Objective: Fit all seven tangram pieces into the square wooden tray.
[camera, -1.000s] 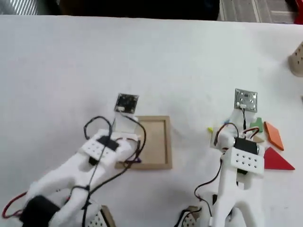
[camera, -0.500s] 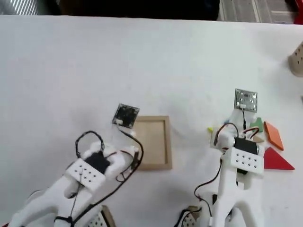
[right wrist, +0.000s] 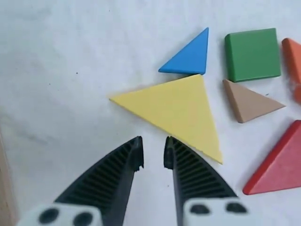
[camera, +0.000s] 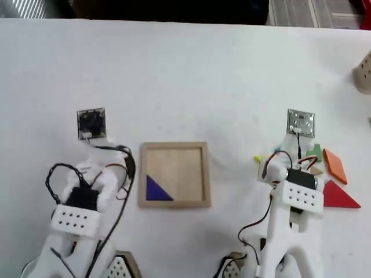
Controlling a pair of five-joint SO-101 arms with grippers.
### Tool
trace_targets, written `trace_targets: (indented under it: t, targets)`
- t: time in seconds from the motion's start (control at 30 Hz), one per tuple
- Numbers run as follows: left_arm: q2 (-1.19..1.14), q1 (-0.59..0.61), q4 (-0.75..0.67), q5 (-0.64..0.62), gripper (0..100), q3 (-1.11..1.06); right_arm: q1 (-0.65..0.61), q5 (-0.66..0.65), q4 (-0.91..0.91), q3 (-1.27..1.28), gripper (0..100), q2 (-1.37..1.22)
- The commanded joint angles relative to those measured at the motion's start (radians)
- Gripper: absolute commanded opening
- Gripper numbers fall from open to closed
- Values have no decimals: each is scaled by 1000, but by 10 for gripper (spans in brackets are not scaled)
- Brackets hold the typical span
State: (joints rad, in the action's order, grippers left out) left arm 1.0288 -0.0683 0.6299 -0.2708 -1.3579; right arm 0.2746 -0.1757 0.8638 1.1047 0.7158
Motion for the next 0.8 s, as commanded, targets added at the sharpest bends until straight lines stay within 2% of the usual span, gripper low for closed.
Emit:
trace_targets:
  t: [0.0,0.2,0.27,0.33,0.43,0.6,0.77]
  targets:
    - [-33,12,8,11,61,54,47,-44,-18,-2,83,25]
    - [-214,21,74,3,350,141,122,-51,-48,26,84,25]
    - [-265,21,69,2,377,157,143,-51,-48,29,84,25]
    - [-308,21,48,2,349,170,170,-52,-51,29,84,25]
    - [-351,21,-3,2,256,172,236,-63,-110,31,84,24]
    - [-412,21,-64,8,24,172,303,-239,-127,9,84,24]
    - [-441,21,-80,6,64,173,414,-307,-104,-133,84,12]
